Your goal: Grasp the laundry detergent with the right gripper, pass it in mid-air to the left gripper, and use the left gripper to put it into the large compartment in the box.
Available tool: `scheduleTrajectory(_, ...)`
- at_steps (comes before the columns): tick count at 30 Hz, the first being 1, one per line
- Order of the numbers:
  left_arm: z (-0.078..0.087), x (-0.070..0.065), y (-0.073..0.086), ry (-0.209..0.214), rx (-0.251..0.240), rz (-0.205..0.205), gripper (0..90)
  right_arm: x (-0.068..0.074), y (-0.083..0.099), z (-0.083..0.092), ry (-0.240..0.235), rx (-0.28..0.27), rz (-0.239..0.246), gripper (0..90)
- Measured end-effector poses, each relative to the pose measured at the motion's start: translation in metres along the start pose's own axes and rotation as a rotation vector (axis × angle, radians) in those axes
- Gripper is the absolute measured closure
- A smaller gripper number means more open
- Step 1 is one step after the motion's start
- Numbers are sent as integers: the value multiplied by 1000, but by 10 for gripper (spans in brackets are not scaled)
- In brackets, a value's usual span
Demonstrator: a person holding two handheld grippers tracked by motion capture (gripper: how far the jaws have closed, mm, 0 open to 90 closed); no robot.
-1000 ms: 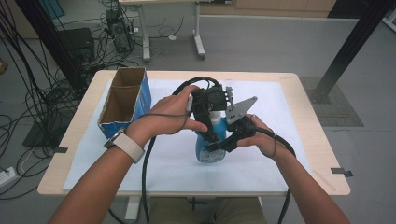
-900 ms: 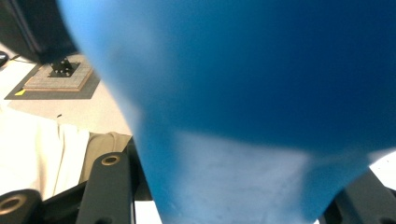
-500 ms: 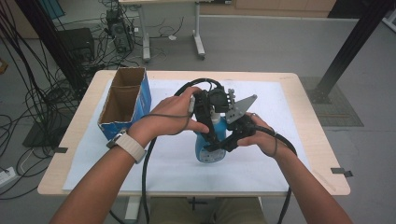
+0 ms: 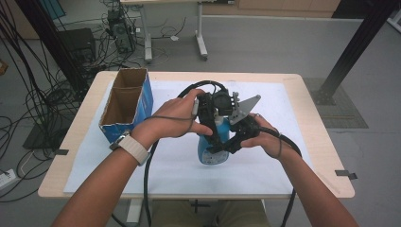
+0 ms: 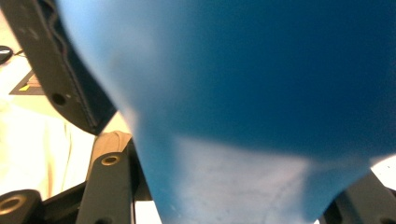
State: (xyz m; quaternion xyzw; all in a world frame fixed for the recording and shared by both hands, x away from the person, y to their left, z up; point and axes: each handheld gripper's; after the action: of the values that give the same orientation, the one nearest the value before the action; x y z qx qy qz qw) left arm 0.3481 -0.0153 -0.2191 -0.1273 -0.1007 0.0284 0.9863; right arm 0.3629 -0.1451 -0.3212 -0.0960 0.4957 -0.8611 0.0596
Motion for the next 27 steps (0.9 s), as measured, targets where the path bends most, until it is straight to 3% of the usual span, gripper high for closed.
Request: scheduleTrajectory(27, -5, -3, -3, 29, 27, -26, 314, 0, 0, -3, -13, 17, 14, 431)
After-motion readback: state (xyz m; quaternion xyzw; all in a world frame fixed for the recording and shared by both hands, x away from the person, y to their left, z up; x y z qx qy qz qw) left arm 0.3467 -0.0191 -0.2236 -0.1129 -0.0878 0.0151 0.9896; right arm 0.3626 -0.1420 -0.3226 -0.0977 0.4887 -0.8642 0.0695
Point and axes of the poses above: each handheld gripper's, and its own axes: z roughly backward along the jaws, y roughly out of its underside, x roughly to its left, and after that the axes turned 8 degrees about -y, right-handed
